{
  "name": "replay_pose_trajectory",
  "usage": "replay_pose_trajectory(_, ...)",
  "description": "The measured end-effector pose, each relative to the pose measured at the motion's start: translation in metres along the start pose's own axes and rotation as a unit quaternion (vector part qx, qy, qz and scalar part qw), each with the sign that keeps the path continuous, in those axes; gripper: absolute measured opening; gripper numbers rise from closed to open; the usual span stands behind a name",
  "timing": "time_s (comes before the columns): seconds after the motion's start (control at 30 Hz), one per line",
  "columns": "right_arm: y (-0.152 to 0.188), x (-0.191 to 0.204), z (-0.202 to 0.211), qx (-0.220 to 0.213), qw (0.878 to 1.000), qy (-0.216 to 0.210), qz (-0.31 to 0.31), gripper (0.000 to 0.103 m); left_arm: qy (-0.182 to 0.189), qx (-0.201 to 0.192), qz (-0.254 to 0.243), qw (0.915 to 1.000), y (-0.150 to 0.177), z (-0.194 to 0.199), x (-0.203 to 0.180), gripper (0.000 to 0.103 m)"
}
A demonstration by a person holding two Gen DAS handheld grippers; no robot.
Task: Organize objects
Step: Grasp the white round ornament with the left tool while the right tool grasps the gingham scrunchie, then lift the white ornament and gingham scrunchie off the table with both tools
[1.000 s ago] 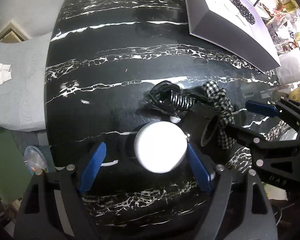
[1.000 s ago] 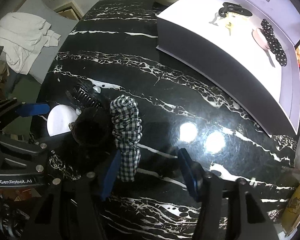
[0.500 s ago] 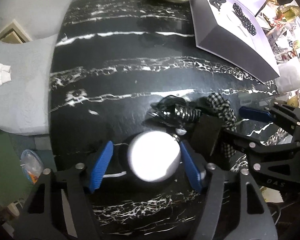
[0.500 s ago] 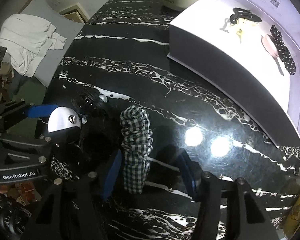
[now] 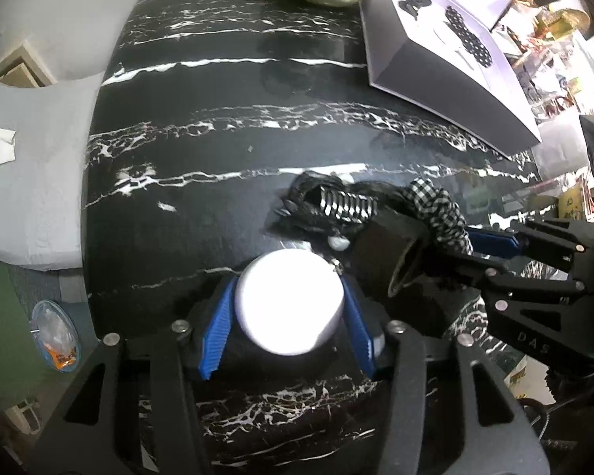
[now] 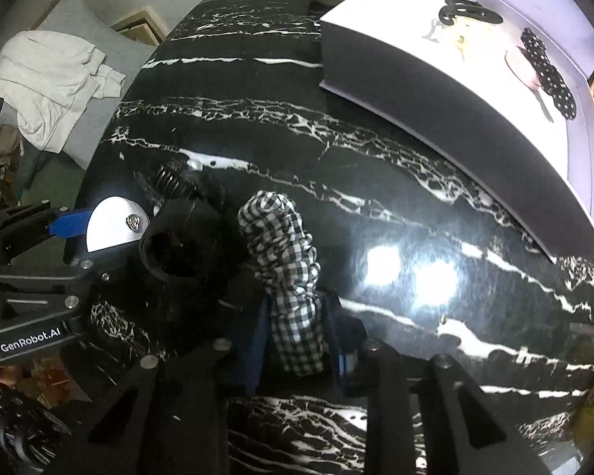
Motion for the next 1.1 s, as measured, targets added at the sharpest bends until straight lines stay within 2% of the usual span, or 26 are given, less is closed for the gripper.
replay_pose_trajectory(0.6,0.044,-0.004,0.005,0.007,0.999,-0.013,-0.044,0.023,-0.006,0.024,-0.037,0.9990,0.037,0.004,-0.026,0.051)
replay_pose_trajectory(0.83,0.057,-0.008,0.009,0.013,0.998,-0.017,-0.050,0.021,-0.002,0.037,-0.035,0.9987,0.053,0.005,-0.037,0.051)
replay_pose_trajectory(1.1,0.064,-0.006,0.025,0.009,0.999,-0.015,-0.042,0.021,-0.002,0.037,-0.042,0.9984,0.054,0.017,-0.038,0.051)
Point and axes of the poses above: each gripper's, at about its wrist camera, not at the fingertips, and z roughly against the way its jaws point, x to its left, y to its underside, the point moved 7 cm from there along -z, roughly the way its jaws point, and after that the axes turned 4 degrees about -x, right-handed, at the moved point
